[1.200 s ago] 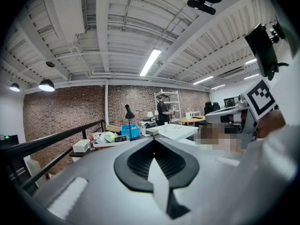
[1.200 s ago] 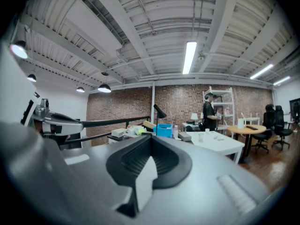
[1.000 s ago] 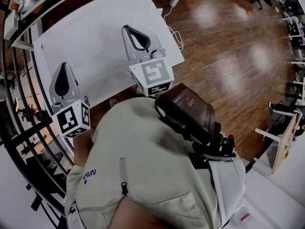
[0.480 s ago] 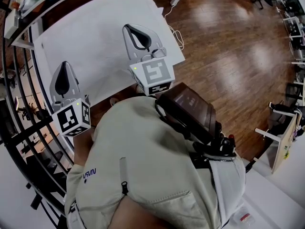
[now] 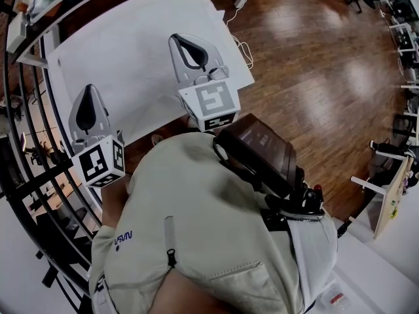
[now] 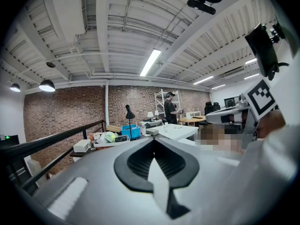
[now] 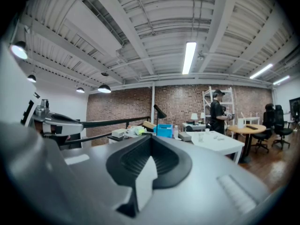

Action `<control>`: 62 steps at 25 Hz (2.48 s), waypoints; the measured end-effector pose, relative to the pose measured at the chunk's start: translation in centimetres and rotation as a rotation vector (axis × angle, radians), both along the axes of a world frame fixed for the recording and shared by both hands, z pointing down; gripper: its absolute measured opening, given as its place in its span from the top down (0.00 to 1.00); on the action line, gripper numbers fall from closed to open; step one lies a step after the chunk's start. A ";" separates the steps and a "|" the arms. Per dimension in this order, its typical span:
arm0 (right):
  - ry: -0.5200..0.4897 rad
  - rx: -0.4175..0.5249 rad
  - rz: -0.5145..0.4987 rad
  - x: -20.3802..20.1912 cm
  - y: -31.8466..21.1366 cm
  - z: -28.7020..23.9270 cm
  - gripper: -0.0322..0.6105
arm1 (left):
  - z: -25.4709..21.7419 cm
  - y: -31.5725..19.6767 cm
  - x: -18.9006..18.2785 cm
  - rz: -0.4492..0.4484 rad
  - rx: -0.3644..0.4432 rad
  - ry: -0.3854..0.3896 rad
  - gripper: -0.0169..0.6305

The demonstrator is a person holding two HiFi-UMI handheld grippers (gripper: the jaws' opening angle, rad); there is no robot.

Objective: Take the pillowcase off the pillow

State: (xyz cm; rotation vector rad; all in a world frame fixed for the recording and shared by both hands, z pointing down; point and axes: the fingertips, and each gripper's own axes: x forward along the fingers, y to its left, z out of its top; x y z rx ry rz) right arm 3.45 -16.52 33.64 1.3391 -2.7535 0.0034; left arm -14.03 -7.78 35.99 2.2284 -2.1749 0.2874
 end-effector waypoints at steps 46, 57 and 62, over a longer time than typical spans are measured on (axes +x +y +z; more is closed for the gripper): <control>0.001 0.000 -0.015 1.7 1.7 0.1 0.95 | -0.9 1.7 1.4 -0.015 0.026 -0.028 0.97; 0.012 -0.014 -0.009 1.4 1.3 0.6 0.95 | 0.1 1.3 1.1 -0.017 0.009 -0.011 0.97; 0.013 -0.018 -0.010 1.4 1.3 0.7 0.95 | 0.3 1.1 1.2 -0.011 0.007 -0.008 0.97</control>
